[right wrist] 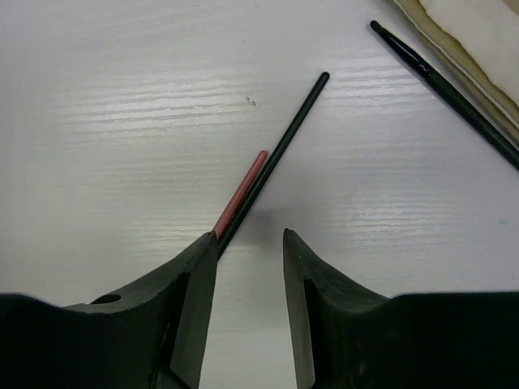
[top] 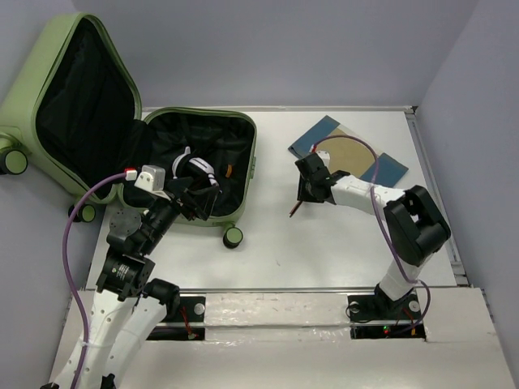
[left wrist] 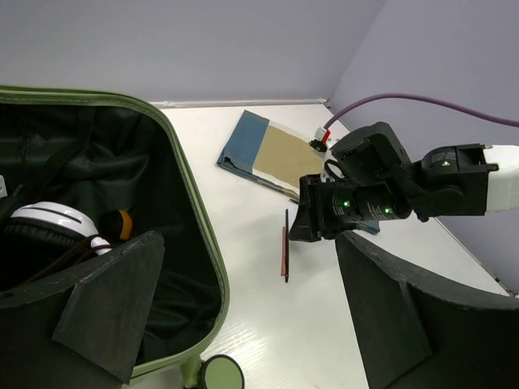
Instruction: Pack the luggage
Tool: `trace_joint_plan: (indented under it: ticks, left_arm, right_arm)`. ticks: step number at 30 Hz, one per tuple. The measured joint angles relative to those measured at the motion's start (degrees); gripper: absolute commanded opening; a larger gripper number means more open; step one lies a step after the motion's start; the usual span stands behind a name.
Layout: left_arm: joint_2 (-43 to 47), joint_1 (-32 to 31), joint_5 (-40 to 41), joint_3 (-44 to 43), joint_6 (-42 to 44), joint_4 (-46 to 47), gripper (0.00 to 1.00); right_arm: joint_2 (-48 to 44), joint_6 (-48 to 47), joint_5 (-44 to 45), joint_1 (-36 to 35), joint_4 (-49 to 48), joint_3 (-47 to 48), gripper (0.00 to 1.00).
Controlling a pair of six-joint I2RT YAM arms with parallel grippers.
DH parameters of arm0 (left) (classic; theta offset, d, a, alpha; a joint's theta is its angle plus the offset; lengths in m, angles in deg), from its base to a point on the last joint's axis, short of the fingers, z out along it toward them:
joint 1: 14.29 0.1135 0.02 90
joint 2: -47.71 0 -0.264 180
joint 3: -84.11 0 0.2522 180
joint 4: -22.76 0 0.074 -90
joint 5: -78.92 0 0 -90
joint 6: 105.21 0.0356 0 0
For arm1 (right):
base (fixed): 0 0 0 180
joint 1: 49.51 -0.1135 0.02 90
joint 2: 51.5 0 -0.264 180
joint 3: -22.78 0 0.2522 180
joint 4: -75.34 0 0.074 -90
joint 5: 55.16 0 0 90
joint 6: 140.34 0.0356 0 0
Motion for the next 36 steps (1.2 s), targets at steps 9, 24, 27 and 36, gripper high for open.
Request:
trace_joint_plan:
  ticks: [9, 24, 27, 36]
  left_arm:
    - [0.00, 0.00, -0.02, -0.02, 0.00, 0.00, 0.99]
    - [0.00, 0.00, -0.04, 0.00, 0.00, 0.00, 0.99]
    - [0.00, 0.00, -0.04, 0.00, 0.00, 0.00, 0.99]
    - [0.00, 0.00, -0.04, -0.02, 0.00, 0.00, 0.99]
  right_arm:
    - [3.69, 0.02, -0.59, 0.00, -0.35, 0.42, 0.36]
    - [3.96, 0.02, -0.79, 0.00, -1.20, 0.42, 0.36]
    - [3.96, 0.02, -0.83, 0.00, -1.20, 0.42, 0.35]
    - [3.96, 0.02, -1.03, 0.00, -1.20, 0.42, 0.35]
